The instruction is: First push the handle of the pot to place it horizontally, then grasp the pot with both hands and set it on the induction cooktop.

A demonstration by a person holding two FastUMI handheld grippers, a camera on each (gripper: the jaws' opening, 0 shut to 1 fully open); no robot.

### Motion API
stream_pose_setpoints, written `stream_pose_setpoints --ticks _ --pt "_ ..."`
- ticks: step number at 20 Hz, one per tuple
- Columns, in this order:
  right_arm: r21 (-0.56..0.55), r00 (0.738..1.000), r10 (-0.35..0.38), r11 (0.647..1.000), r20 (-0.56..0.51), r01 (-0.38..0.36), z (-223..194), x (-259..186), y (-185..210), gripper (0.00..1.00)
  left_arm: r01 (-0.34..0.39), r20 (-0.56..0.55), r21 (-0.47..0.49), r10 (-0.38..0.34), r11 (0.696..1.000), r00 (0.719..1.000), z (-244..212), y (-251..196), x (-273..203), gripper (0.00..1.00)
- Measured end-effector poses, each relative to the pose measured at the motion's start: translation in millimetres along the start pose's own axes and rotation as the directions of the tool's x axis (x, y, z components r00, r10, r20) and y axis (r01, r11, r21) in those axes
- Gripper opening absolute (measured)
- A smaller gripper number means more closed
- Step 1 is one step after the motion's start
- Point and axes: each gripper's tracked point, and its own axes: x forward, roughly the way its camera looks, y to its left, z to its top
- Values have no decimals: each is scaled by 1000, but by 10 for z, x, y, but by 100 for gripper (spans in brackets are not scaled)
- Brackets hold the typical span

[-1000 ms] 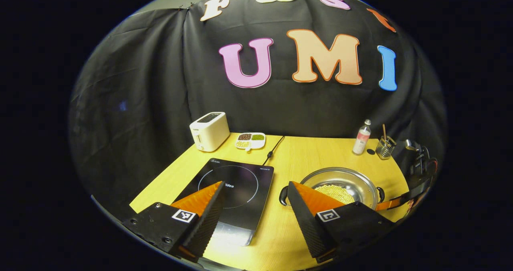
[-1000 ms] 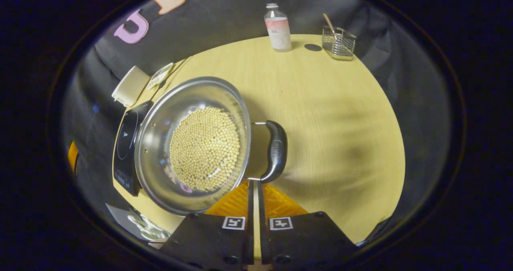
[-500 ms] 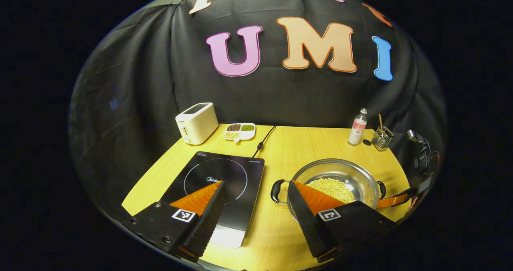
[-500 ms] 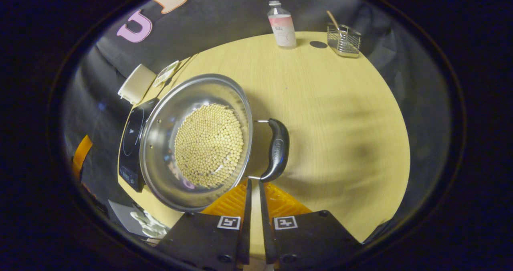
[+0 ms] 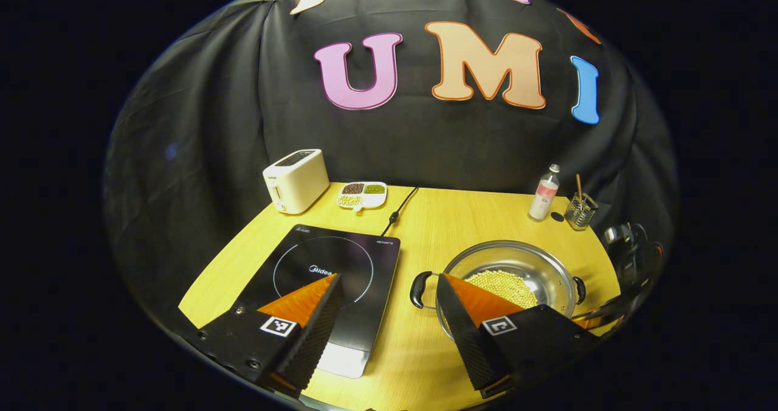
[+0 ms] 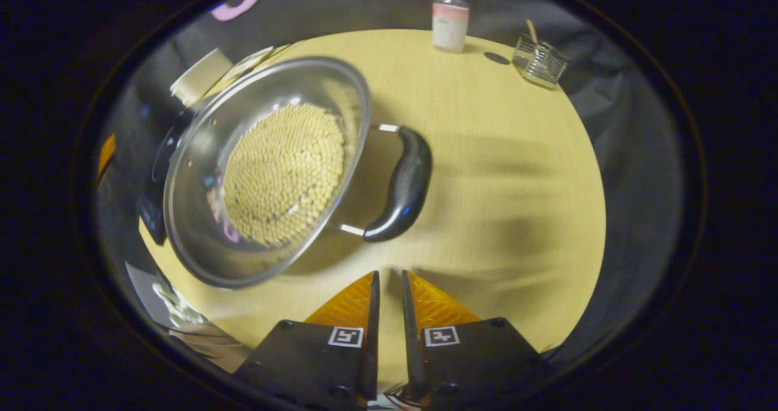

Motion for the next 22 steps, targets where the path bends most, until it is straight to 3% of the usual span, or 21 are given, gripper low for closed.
stream_pose_setpoints --ticks 2,3,8,10,13,14,18,22 --pt "36 999 25 999 -29 -24 -80 58 60 23 0 -9 3 0 1000 1000 -30 35 30 95" --pt "60 999 35 998 -11 -34 -66 10 116 29 -1 -15 11 2 1000 1000 -59 52 56 95" --pt "195 996 82 977 32 -87 -3 -195 54 85 36 -63 35 -34 999 997 -164 119 226 95" --pt "254 990 119 958 70 -133 104 -337 58 94 54 -85 43 -50 998 995 -174 115 299 95" --pt "314 984 139 934 115 -168 251 -483 8 99 103 -134 43 -97 994 986 -263 57 444 95" --pt "329 980 149 926 130 -185 318 -535 4 94 122 -149 43 -115 992 982 -290 12 483 95" --pt "383 966 189 891 175 -244 570 -586 35 93 189 -203 60 -173 980 964 -368 -169 637 95" --pt "406 969 183 882 168 -237 735 -437 23 93 224 -242 82 -198 971 950 -432 -267 803 95"
